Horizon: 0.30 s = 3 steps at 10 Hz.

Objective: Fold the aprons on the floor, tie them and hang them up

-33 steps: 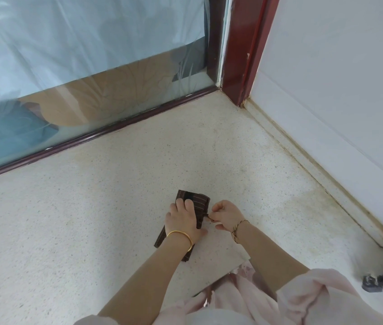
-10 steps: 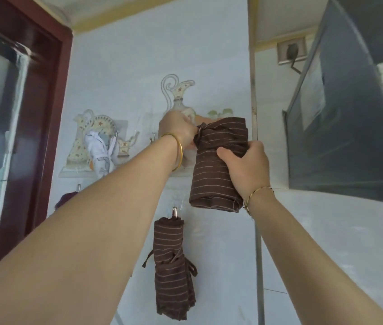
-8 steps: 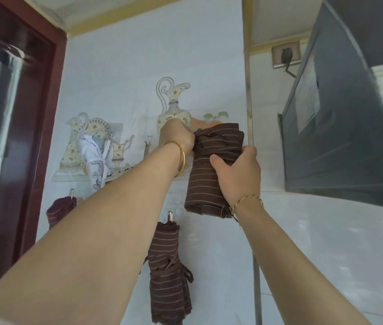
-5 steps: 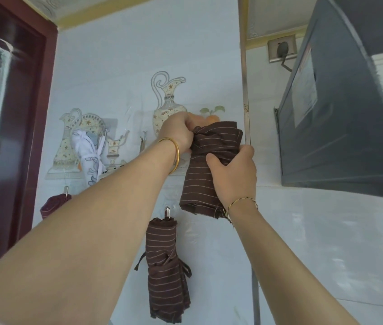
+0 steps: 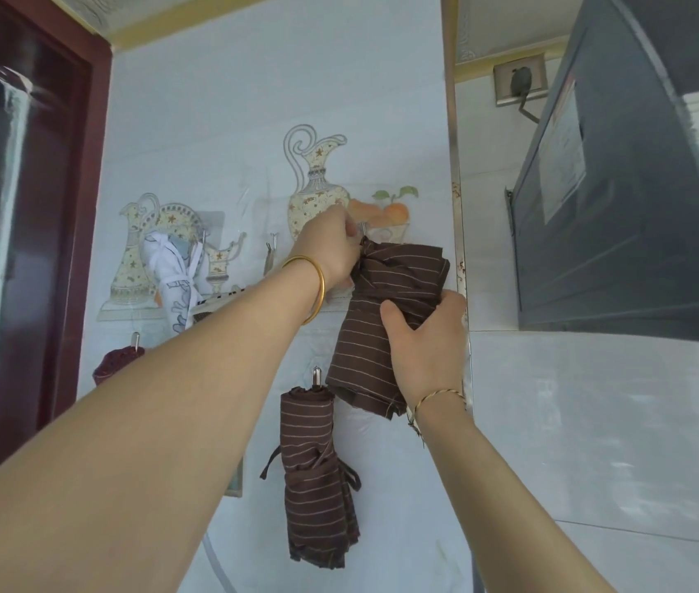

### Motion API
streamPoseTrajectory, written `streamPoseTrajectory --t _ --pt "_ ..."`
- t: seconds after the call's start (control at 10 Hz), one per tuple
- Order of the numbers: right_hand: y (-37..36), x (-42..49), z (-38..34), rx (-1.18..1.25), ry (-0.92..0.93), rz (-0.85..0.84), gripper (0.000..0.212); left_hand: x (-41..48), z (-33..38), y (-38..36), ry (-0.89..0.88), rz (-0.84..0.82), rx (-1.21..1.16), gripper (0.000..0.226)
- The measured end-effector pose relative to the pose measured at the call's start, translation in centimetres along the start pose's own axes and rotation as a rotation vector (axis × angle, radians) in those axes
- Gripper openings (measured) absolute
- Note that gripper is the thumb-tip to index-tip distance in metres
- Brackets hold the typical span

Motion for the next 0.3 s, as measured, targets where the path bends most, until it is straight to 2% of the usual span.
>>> streamPoseTrajectory --t 0.1,0.2,0.3 --pt "-0.1 -0.5 -0.1 0.039 -0.020 -0.030 0.057 -1.2 0.2 1.1 -0.093 0.068 0.128 0.017" --pt "-0.1 -1.5 0.1 -0.029 0.000 -0.026 0.065 -3.4 0.3 2.7 -0.127 0.135 0.124 0.020" --pt "1.6 -3.1 -0.7 -0.242 0.207 0.121 0.060 -7.1 0.2 4.8 -0.150 0.269 -0.172 0.018"
Point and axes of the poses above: each hand's wrist, its own x-axis towards the middle knuckle, its own y-axis out of the back of the hand, z = x × y, the point moved 3 cm from there along x, towards the middle knuckle, and after that the axes turned 1 degree about -x, right-handed, at the moved point
